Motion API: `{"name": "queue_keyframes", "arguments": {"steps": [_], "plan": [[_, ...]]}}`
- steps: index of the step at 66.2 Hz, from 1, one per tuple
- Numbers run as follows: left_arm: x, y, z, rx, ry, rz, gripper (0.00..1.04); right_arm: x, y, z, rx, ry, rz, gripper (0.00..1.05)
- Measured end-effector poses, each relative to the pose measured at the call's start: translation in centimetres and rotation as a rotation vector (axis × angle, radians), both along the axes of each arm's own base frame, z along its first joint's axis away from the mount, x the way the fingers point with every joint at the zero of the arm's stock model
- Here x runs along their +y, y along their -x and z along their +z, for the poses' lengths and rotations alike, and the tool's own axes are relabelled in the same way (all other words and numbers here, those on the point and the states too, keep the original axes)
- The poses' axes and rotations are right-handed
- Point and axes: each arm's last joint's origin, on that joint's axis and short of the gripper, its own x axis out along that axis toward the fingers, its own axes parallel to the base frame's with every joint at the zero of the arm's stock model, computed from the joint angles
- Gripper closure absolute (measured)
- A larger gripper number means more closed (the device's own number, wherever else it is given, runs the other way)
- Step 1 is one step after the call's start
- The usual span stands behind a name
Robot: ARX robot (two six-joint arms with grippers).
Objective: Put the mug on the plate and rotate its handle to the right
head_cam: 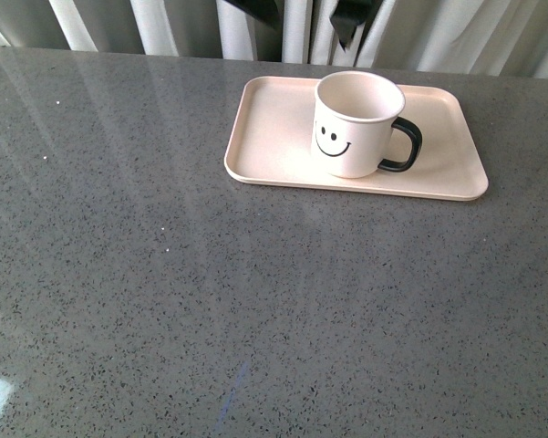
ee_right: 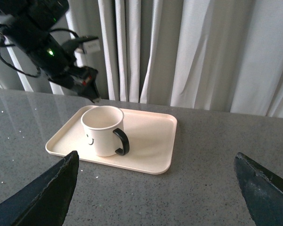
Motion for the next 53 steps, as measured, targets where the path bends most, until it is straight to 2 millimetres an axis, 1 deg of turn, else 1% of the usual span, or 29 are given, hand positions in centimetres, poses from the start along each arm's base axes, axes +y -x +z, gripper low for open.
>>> {"name": "queue_keyframes", "arguments": {"steps": [4,8,11,17,19,20,22,23,24,25,27,28,29,32,35,38,39,42,43,45,47,48,53], "plan": [[1.5,0.4,1.5,-0.042,0.031,0.019,0.09,0.0,0.0,0.0,0.000,0.000,0.000,0.09],[2.8,0.8,2.5,-0.084,0.051,0.039,0.09,0.0,0.0,0.0,0.000,0.000,0.000,0.09],[4.1,1.5,3.4,-0.121,0.082,0.055,0.09,0.0,0.0,0.0,0.000,0.000,0.000,0.09],[5.9,3.0,4.5,-0.192,0.144,0.079,0.10,0.0,0.0,0.0,0.000,0.000,0.000,0.09],[6.5,3.6,4.9,-0.308,0.127,0.166,0.15,0.0,0.0,0.0,0.000,0.000,0.000,0.09],[7.0,4.1,5.1,-0.396,0.113,0.241,0.18,0.0,0.0,0.0,0.000,0.000,0.000,0.09],[7.6,4.8,5.3,-0.478,0.105,0.310,0.22,0.0,0.0,0.0,0.000,0.000,0.002,0.09],[8.3,5.6,5.5,-0.550,0.111,0.370,0.26,0.0,0.0,0.0,0.000,0.000,0.003,0.09],[8.6,5.7,5.5,-0.567,0.112,0.385,0.27,0.0,0.0,0.0,0.000,0.000,0.003,0.09],[9.6,6.9,5.8,-0.654,0.128,0.454,0.31,0.0,0.0,0.0,0.000,0.000,0.003,0.09],[10.5,7.8,5.9,-0.722,0.146,0.501,0.35,0.0,0.0,0.0,0.000,0.000,0.001,0.09],[11.3,8.8,6.1,-0.783,0.176,0.535,0.38,0.0,0.0,0.0,0.000,0.000,0.000,0.09],[11.8,9.3,6.1,-0.809,0.189,0.547,0.40,0.0,0.0,0.0,0.000,0.000,0.000,0.09],[13.8,11.7,6.3,-0.904,0.245,0.590,0.49,0.0,0.0,0.0,0.000,0.000,-0.001,0.09],[15.2,13.4,6.0,-0.949,0.268,0.611,0.56,0.0,0.0,0.0,0.000,0.000,0.000,0.09],[16.6,15.3,5.1,-0.966,0.276,0.619,0.65,0.0,0.0,0.0,0.000,0.000,0.000,0.09],[17.0,15.9,4.6,-0.962,0.274,0.620,0.69,0.0,0.0,0.0,0.000,0.000,0.000,0.09],[18.3,18.2,2.0,-0.911,0.245,0.615,0.83,0.0,0.0,0.0,0.000,0.000,0.001,0.09],[18.6,18.7,1.4,-0.898,0.237,0.614,0.86,0.0,0.0,0.0,0.000,0.000,0.001,0.09],[19.2,19.9,0.4,-0.876,0.226,0.612,0.95,0.0,0.0,0.0,0.000,0.000,0.001,0.09],[19.6,20.8,0.0,-0.871,0.227,0.606,1.02,0.0,0.0,0.0,0.000,0.000,0.000,0.09],[19.9,21.5,-0.2,-0.874,0.231,0.605,1.03,0.0,0.0,0.0,0.000,0.000,0.000,0.09],[20.5,22.9,-0.3,-0.885,0.243,0.599,1.03,0.0,0.0,0.0,0.000,0.000,0.000,0.09]]}}
